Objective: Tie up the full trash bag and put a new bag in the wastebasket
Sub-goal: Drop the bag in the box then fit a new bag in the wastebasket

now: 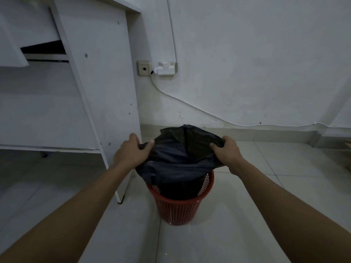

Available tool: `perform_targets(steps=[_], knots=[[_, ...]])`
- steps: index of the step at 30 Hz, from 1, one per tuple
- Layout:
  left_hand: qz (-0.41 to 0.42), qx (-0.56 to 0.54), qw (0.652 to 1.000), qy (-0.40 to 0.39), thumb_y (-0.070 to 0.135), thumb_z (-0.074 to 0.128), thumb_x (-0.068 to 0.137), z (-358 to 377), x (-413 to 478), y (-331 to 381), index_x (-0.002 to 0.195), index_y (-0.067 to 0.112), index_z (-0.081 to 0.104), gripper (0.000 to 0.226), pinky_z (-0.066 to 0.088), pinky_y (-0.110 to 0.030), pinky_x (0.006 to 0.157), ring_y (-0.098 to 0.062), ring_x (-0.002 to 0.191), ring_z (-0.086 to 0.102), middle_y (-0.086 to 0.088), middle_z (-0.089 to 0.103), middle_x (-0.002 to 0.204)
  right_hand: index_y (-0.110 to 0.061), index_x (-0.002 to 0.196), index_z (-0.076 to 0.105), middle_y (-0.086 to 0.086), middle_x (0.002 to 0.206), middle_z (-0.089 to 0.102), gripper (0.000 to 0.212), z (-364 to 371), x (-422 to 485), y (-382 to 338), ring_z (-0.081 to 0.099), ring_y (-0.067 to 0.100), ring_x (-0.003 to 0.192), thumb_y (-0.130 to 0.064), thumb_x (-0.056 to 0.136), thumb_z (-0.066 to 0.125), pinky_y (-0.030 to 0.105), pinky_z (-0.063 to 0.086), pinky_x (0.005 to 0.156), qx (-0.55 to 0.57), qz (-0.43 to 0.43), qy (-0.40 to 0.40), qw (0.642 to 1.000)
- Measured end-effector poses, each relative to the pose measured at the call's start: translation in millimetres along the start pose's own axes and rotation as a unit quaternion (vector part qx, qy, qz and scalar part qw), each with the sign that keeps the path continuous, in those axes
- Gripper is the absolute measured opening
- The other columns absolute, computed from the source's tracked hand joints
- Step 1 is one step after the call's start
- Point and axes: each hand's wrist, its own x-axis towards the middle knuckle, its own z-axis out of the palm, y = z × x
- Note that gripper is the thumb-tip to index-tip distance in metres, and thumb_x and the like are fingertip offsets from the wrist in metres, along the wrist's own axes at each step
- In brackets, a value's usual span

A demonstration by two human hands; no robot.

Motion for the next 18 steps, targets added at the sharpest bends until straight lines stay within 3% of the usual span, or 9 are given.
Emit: perform_targets(steps=[3, 5, 6, 7, 10, 12, 15, 17, 18], knots=[[0.102, 0.065, 0.991, -0.063, 0.095, 0.045, 0.064, 7.7, -7.7, 16.6, 0.138, 0.035, 0.034, 0.097, 0.045, -0.052, 0.100, -0.030, 0.120, 0.056, -0.003, 0.055, 0.135, -0.019, 0.118, 0.047, 0.010, 0.112, 0.063, 0.034, 1.9, -5.4, -2.4, 0.065, 0.020, 0.087, -0.019, 0.093, 0.069, 0.025, 0.053, 0.054, 0.036, -0.010, -0.048, 0.998], [0.155, 0.104, 0.979, -0.080, 0.083, 0.054, 0.073, 18.7, -8.3, 25.4, 0.146, 0.036, 0.023, 0.092, 0.046, -0.050, 0.099, -0.032, 0.122, 0.056, -0.003, 0.056, 0.139, -0.024, 0.128, 0.038, 0.010, 0.105, 0.064, 0.049, 4.7, -11.1, -5.0, 0.065, 0.019, 0.082, -0.013, 0.090, 0.067, 0.028, 0.054, 0.057, -0.009, -0.059, -0.061, 0.996], [0.172, 0.118, 0.975, -0.074, 0.070, 0.056, 0.083, 25.0, -8.2, 29.1, 0.147, 0.033, 0.024, 0.081, 0.048, -0.047, 0.094, -0.033, 0.118, 0.058, -0.006, 0.059, 0.136, -0.026, 0.134, 0.033, 0.010, 0.100, 0.064, 0.059, 6.4, -13.4, -5.9, 0.063, 0.020, 0.080, -0.011, 0.087, 0.065, 0.032, 0.053, 0.059, -0.082, -0.099, -0.062, 0.990], [0.178, 0.129, 0.974, -0.056, 0.057, 0.056, 0.091, 31.5, -8.8, 31.9, 0.142, 0.028, 0.033, 0.064, 0.050, -0.042, 0.087, -0.033, 0.112, 0.060, -0.009, 0.062, 0.128, -0.028, 0.140, 0.026, 0.009, 0.101, 0.062, 0.070, 8.7, -15.7, -6.3, 0.062, 0.024, 0.082, -0.012, 0.084, 0.064, 0.035, 0.051, 0.064, -0.193, -0.136, -0.053, 0.970], [0.132, 0.143, 0.980, 0.047, 0.031, 0.047, 0.100, 44.7, -11.4, 35.7, 0.108, 0.013, 0.050, 0.019, 0.038, -0.030, 0.064, -0.031, 0.089, 0.061, -0.013, 0.065, 0.107, -0.034, 0.151, 0.010, 0.012, 0.124, 0.048, 0.094, 20.3, -25.8, -5.5, 0.050, 0.033, 0.107, -0.021, 0.079, 0.069, 0.046, 0.041, 0.086, -0.498, -0.190, 0.050, 0.845], [0.059, 0.127, 0.989, 0.045, 0.023, 0.047, 0.097, 43.8, -10.0, 30.9, 0.105, 0.012, 0.048, 0.014, 0.037, -0.029, 0.064, -0.030, 0.087, 0.061, -0.013, 0.064, 0.107, -0.034, 0.150, 0.009, 0.014, 0.131, 0.042, 0.093, 28.6, -30.3, -6.2, 0.044, 0.033, 0.115, -0.024, 0.079, 0.069, 0.045, 0.036, 0.092, -0.543, -0.193, 0.048, 0.816], [-0.015, 0.123, 0.992, -0.016, 0.026, 0.052, 0.093, 40.9, -9.0, 22.1, 0.123, 0.008, 0.042, 0.037, 0.045, -0.035, 0.074, -0.034, 0.099, 0.060, -0.017, 0.058, 0.116, -0.029, 0.150, 0.015, 0.017, 0.136, 0.036, 0.091, 35.8, -32.9, -6.0, 0.038, 0.034, 0.122, -0.031, 0.078, 0.070, 0.046, 0.032, 0.099, -0.533, -0.183, 0.024, 0.825], [0.009, 0.139, 0.989, 0.039, 0.025, 0.059, 0.086, 41.5, -15.7, 21.2, 0.131, 0.007, 0.036, 0.054, 0.045, -0.045, 0.087, -0.037, 0.111, 0.052, -0.018, 0.049, 0.124, -0.021, 0.142, 0.033, 0.016, 0.133, 0.041, 0.076, 40.2, -36.1, -11.9, 0.041, 0.034, 0.119, -0.026, 0.075, 0.068, 0.045, 0.033, 0.098, -0.514, -0.255, 0.061, 0.817], [0.076, 0.150, 0.980, 0.109, 0.022, 0.061, 0.080, 42.5, -20.0, 22.7, 0.131, 0.006, 0.038, 0.058, 0.041, -0.049, 0.092, -0.037, 0.115, 0.047, -0.018, 0.046, 0.127, -0.016, 0.132, 0.044, 0.015, 0.127, 0.047, 0.061, 44.7, -36.7, -14.9, 0.046, 0.034, 0.112, -0.021, 0.074, 0.062, 0.044, 0.036, 0.093, -0.491, -0.313, 0.083, 0.809]])
